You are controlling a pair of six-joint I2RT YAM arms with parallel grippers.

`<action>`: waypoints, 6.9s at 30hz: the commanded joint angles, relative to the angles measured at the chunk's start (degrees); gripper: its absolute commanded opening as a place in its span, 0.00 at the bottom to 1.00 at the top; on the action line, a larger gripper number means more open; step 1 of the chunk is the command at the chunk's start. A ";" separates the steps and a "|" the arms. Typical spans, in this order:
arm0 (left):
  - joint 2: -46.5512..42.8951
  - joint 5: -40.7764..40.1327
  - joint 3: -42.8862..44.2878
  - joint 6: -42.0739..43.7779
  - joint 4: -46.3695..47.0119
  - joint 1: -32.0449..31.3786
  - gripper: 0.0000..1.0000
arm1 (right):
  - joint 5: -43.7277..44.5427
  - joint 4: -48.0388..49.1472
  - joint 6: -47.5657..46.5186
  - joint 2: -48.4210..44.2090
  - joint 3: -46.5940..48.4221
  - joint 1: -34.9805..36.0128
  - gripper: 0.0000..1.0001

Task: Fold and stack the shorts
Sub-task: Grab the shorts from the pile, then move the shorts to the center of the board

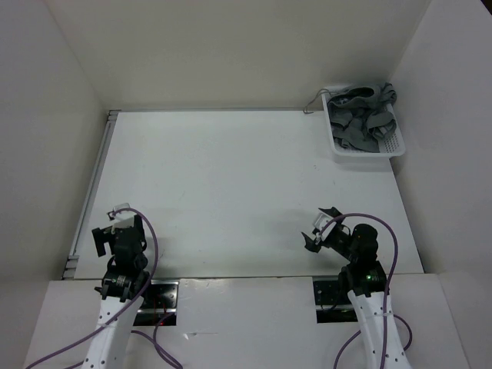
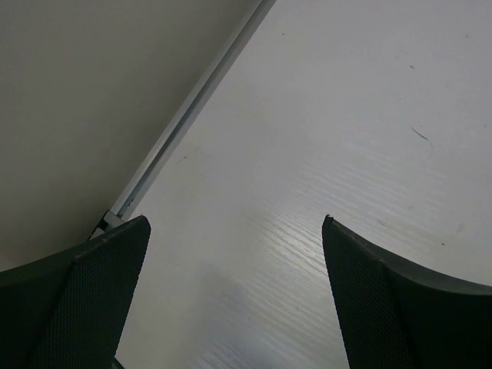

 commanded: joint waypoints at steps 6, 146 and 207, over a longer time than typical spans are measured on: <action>-1.28 0.19 0.86 0.16 0.07 0.47 0.99 | -2.84 3.16 0.33 -0.78 0.23 0.54 0.99; 80.80 35.52 52.62 0.16 -14.25 -0.76 0.81 | 58.60 -15.88 55.90 145.56 173.60 -10.01 0.00; 74.12 28.05 44.99 0.16 -25.26 -7.26 0.99 | 24.94 -6.14 41.84 87.02 62.36 24.01 0.80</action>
